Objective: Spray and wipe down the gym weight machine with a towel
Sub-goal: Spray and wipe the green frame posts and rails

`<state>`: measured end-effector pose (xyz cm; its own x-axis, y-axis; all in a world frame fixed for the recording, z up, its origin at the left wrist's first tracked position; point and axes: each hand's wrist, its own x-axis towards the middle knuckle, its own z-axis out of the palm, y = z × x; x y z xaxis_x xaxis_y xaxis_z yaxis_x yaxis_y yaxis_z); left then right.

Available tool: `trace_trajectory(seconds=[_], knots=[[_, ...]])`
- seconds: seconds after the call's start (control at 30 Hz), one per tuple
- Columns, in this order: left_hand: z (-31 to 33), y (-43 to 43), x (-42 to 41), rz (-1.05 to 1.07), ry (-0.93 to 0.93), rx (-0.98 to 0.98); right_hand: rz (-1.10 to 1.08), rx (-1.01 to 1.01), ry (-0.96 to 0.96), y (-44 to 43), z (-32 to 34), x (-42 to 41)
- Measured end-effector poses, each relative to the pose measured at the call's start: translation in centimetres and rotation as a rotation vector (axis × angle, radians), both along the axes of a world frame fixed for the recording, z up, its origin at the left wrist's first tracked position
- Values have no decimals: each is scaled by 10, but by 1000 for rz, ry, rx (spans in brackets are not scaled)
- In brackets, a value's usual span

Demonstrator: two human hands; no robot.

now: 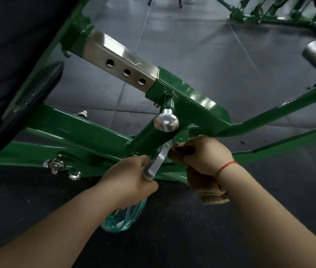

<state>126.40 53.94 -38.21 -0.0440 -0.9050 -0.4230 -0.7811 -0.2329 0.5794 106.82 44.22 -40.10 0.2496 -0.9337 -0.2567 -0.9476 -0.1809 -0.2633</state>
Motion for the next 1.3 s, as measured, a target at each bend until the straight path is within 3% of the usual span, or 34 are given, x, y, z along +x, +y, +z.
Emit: trace_trajectory(seconds=[0.13, 0.27, 0.43, 0.63, 0.77, 0.97, 1.17, 1.3], knots=[[-6, 5, -7, 38, -2, 4, -80, -288, -223, 0, -25, 0], [-7, 4, -18, 79, -31, 1, 4, -369, -109, 15, -56, 8], [-13, 2, -34, 51, -32, -20, 175, -646, -255, 41, -88, -13], [-21, 0, -53, -22, -15, -105, 314, -857, -112, 51, -118, -53], [-18, 2, -65, -51, 21, -109, 182, -982, -144, 41, -114, -85], [-11, -4, -86, -94, 102, -107, -183, -1107, -211, 29, -92, -132], [-1, -23, -109, -130, 185, -205, -465, -1407, -495, 13, -43, -134], [10, -29, -125, -190, 285, -241, -642, -1552, -541, -4, -19, -152]])
